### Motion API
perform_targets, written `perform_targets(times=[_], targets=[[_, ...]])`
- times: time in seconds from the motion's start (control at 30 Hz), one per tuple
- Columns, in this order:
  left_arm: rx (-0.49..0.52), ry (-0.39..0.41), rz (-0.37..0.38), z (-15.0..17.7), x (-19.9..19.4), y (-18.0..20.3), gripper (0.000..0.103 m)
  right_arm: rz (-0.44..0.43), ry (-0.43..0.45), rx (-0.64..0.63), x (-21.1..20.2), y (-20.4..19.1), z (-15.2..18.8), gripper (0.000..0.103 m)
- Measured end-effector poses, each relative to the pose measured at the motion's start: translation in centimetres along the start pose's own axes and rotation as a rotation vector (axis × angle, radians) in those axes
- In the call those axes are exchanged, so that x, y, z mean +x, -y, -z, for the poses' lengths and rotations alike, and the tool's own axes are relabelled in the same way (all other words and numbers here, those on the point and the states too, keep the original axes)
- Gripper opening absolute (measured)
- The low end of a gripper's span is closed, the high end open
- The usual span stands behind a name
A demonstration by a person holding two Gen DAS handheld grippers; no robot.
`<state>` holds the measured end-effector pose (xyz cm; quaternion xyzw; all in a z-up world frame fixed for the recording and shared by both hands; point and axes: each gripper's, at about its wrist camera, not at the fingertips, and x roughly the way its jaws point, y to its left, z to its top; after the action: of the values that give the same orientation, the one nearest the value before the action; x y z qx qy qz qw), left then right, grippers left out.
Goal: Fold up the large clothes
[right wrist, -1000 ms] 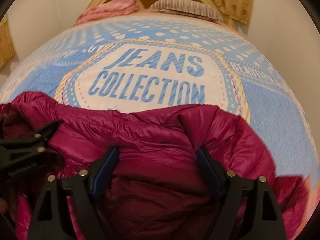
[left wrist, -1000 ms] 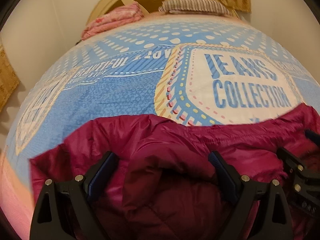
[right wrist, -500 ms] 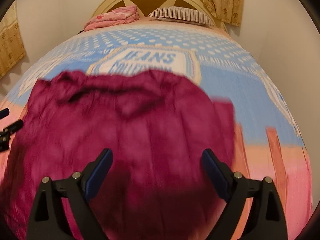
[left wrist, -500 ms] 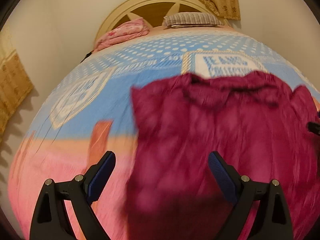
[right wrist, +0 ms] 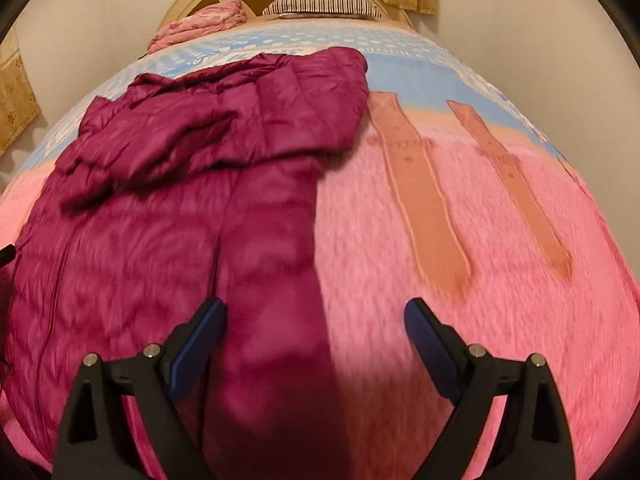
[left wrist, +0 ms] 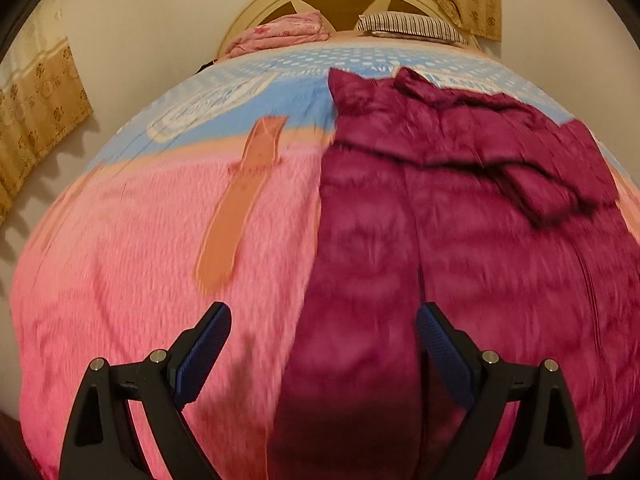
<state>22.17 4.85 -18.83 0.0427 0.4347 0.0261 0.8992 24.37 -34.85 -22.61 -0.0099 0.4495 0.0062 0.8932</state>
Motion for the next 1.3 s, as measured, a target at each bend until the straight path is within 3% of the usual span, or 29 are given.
perform_targets(times=[0.4,0.63,0.73,0.8,0.83,0.87,0.9,0.93,0.97,1.0,1.03,1.07,1.3], targets=[[0.024,0.007,0.031,7.5,-3.6,-0.8,0.094,-0.014,0.030,0.022,-3.9,0.0,5.9,0.093],[-0.009,0.008,0.087,8.7,-4.3,-1.3,0.094,-0.029,0.023,0.026,-5.4,0.1,9.3,0.092],[-0.017,-0.004,0.126,9.0,-4.0,-1.4,0.094,-0.041,0.030,0.020,-6.0,-0.1,10.6,0.087],[-0.037,-0.021,0.138,9.2,-3.6,-1.6,0.093,-0.050,0.038,0.017,-6.4,-0.3,11.2,0.078],[-0.044,-0.024,0.169,9.2,-3.6,-1.7,0.082,-0.055,0.046,0.013,-6.5,-0.5,11.4,0.075],[-0.044,-0.027,0.196,9.4,-3.7,-1.7,0.069,-0.059,0.052,0.008,-6.6,-0.7,11.6,0.064],[-0.043,-0.029,0.218,9.4,-3.8,-1.6,0.064,-0.080,0.063,-0.006,-6.8,-1.0,11.7,0.049],[-0.036,-0.018,0.209,9.3,-4.2,-1.5,0.054,-0.097,0.072,-0.017,-7.0,-1.3,11.7,0.041],[-0.021,-0.005,0.202,9.3,-4.6,-1.3,0.039,-0.116,0.080,-0.024,-7.2,-1.6,11.8,0.025],[-0.003,0.004,0.183,9.3,-4.9,-1.1,0.032,-0.129,0.088,-0.027,-7.3,-2.0,11.9,0.018],[0.009,0.009,0.178,9.2,-5.3,-1.0,0.018,-0.125,0.095,-0.036,-7.5,-2.4,12.0,0.016],[0.017,0.014,0.193,9.1,-5.7,-0.9,0.010,-0.113,0.103,-0.047,-7.6,-2.7,12.0,0.015],[0.062,0.146,0.201,7.5,-11.1,-1.4,0.006,-0.167,0.207,-0.015,-11.7,-2.0,11.4,0.009]])
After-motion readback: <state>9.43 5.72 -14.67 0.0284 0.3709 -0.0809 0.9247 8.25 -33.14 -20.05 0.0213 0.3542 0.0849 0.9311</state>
